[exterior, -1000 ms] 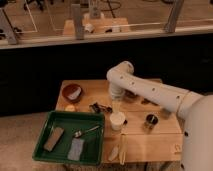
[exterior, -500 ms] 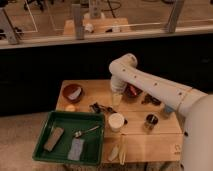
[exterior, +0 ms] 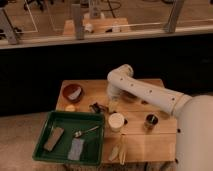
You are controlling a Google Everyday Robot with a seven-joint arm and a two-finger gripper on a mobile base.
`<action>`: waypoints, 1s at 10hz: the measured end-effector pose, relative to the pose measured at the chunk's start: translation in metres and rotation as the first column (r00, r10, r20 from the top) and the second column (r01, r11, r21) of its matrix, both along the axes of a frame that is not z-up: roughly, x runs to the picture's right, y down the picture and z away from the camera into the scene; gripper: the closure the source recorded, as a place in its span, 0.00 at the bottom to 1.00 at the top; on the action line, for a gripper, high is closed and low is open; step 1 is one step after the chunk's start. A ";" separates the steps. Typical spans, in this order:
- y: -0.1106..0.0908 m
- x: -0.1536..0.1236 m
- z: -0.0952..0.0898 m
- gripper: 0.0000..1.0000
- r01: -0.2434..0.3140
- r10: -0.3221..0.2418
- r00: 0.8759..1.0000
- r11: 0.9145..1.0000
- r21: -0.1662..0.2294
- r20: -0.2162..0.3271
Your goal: Place brush in table surface
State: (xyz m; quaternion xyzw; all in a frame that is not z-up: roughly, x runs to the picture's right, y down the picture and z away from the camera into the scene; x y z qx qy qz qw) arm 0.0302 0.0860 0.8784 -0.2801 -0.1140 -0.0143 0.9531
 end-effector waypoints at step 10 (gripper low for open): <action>0.047 -0.033 0.013 0.71 0.011 -0.003 0.996 0.995 -0.095 0.085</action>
